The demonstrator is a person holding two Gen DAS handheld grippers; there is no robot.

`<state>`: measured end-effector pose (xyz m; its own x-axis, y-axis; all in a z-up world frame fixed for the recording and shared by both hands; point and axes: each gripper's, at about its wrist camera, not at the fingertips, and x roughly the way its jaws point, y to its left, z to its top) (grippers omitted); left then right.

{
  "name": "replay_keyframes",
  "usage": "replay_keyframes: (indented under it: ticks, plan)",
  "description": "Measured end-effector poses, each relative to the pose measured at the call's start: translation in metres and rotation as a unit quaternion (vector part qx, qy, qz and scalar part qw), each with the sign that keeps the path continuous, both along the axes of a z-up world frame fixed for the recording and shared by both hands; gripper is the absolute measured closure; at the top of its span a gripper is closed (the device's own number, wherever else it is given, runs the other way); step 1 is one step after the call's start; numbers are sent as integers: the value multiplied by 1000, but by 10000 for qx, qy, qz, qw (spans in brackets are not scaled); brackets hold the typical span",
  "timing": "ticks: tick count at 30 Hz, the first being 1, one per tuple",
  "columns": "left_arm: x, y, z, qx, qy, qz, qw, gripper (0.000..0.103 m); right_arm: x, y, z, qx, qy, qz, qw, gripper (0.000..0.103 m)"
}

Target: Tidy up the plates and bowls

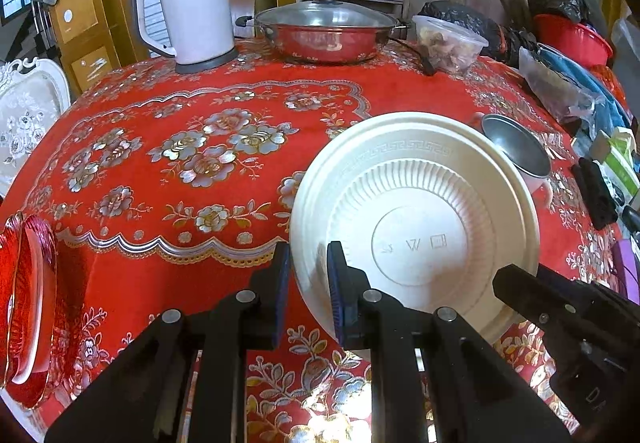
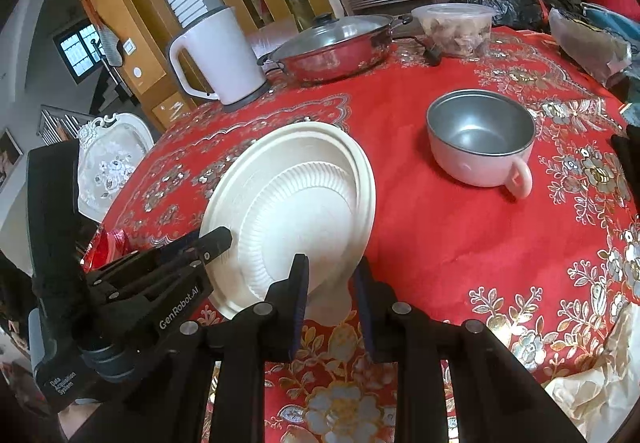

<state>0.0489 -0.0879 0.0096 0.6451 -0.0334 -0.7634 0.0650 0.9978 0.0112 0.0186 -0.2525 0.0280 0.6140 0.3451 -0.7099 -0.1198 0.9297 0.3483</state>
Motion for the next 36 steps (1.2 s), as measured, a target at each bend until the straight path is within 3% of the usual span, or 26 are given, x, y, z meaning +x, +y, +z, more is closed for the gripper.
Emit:
replay_keyframes:
  ticks: [23, 36]
  plan:
    - [-17, 7, 0, 53, -75, 10, 10000, 87, -11, 9, 1, -75, -6, 75, 9999, 75]
    - [-29, 25, 5, -135, 20, 24, 9999, 87, -18, 22, 4, -65, -21, 222, 9997, 75]
